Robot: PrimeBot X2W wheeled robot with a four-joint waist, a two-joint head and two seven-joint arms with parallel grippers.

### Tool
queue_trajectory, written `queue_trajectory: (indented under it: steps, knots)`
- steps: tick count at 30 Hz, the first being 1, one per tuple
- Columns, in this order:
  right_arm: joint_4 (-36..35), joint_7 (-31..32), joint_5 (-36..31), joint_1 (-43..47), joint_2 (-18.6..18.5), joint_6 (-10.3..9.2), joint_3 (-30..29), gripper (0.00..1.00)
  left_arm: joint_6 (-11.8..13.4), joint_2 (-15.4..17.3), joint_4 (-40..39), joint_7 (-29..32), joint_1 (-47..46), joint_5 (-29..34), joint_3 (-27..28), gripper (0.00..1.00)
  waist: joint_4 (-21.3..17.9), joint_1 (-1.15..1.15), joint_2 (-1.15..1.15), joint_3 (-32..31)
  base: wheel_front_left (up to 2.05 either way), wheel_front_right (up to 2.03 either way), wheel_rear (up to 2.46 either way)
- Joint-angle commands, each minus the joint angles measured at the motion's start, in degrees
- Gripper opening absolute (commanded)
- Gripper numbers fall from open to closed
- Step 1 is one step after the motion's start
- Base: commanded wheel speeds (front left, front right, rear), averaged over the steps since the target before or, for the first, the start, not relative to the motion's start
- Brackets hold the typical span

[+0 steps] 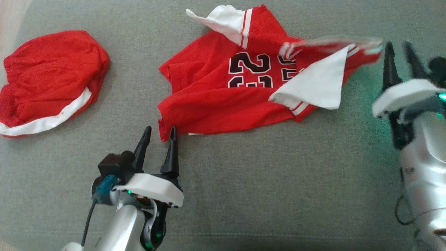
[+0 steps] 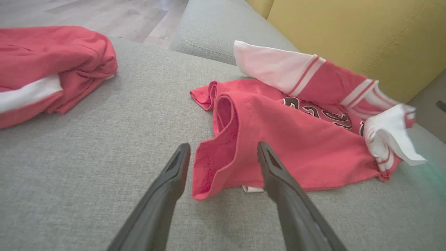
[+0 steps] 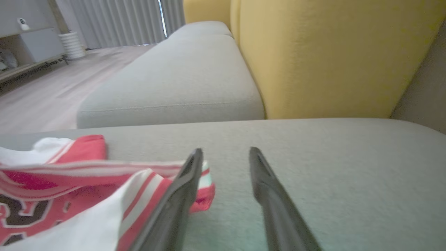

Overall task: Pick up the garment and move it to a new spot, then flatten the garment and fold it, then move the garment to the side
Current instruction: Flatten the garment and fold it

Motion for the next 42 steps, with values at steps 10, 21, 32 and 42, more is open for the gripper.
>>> queue_trajectory:
  steps: [10,21,32,42]
  knots:
    - [0.93,-2.7,-5.37,3.02,4.35,0.37,-6.34,1.0,-0.43,0.42,-1.02,-0.33,-1.17,1.17,1.77,1.0,-1.47,0.0,0.0,-0.71,0.0,0.0,0.0]
    - [0.26,-2.94,6.21,9.97,7.16,0.37,6.93,1.0,-0.54,0.42,-0.88,-0.33,-0.86,1.34,0.97,1.0,0.92,0.0,0.0,-1.36,0.0,0.0,0.0]
    - [-0.17,-2.95,11.3,11.19,7.18,0.37,10.69,0.12,-0.46,0.42,-1.0,-0.33,-0.06,1.62,1.75,1.0,1.82,0.0,0.0,-1.38,0.0,0.0,0.0]
    - [-4.56,-2.96,13.12,12.19,7.19,0.37,7.53,0.0,-0.27,0.42,-0.99,-0.33,-0.1,1.83,2.17,1.0,-1.38,0.0,0.0,-2.2,0.0,0.0,0.0]
